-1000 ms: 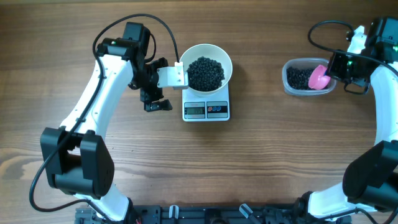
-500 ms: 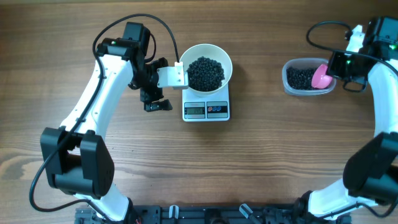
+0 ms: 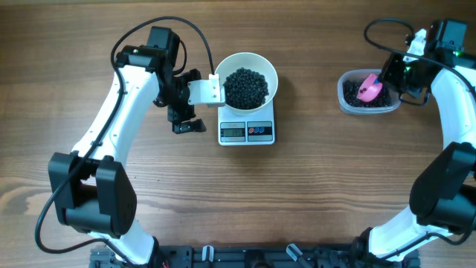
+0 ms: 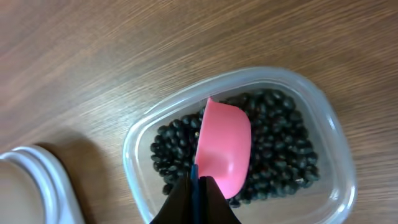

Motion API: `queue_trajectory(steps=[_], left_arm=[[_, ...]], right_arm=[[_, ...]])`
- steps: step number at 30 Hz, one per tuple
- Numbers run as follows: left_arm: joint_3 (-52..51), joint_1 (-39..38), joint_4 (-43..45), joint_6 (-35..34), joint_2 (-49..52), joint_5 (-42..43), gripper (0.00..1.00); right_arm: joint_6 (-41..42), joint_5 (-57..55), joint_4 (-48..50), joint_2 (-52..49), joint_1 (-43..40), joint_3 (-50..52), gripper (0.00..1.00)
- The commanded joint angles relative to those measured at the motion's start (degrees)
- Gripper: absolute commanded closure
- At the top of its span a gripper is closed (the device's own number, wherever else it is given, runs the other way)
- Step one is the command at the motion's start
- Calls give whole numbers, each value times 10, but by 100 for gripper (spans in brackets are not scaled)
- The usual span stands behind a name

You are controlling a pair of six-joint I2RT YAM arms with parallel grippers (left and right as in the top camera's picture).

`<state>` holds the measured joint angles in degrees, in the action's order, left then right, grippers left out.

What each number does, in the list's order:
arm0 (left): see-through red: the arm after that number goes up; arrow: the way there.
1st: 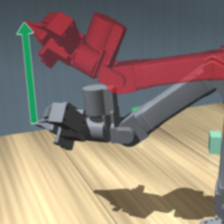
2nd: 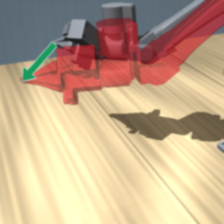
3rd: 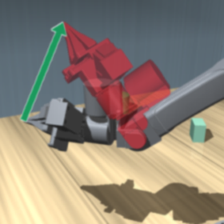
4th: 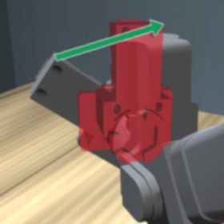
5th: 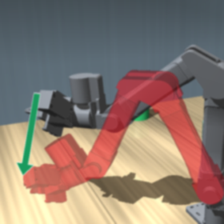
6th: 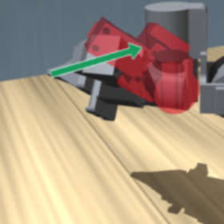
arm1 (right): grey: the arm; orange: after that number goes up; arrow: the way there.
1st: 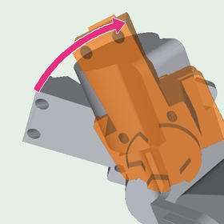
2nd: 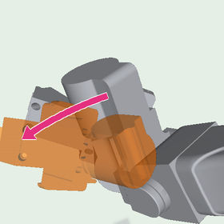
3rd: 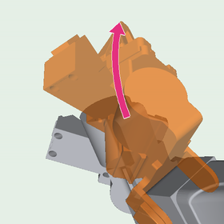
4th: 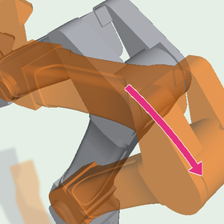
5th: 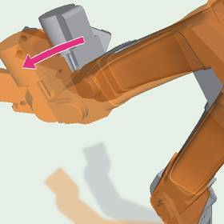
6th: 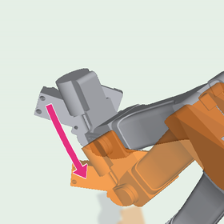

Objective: Scoop item into bowl and weigh 150g on scale
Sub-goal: 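Dip the scoop into the beans and fill it with the right gripper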

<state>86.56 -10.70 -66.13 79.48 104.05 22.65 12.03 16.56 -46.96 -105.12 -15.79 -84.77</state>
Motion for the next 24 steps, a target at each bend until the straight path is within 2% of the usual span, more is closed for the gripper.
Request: queue_trajectory(steps=[1,5,14,19,24], left_arm=[[-5,2,0,11,1,15,0],[-5,2,0,11,1,15,0],[-5,2,0,11,1,15,0],[-5,2,0,11,1,15,0],[-5,2,0,11,1,15,0]], right_arm=[[21,45,12,-14,3,0,96],[52,55,13,-14,2,0,96],[52,75,9,-14,0,0,96],[120,80,9,-14,-15,0,96],[115,80,8,-14,-28,0,96]])
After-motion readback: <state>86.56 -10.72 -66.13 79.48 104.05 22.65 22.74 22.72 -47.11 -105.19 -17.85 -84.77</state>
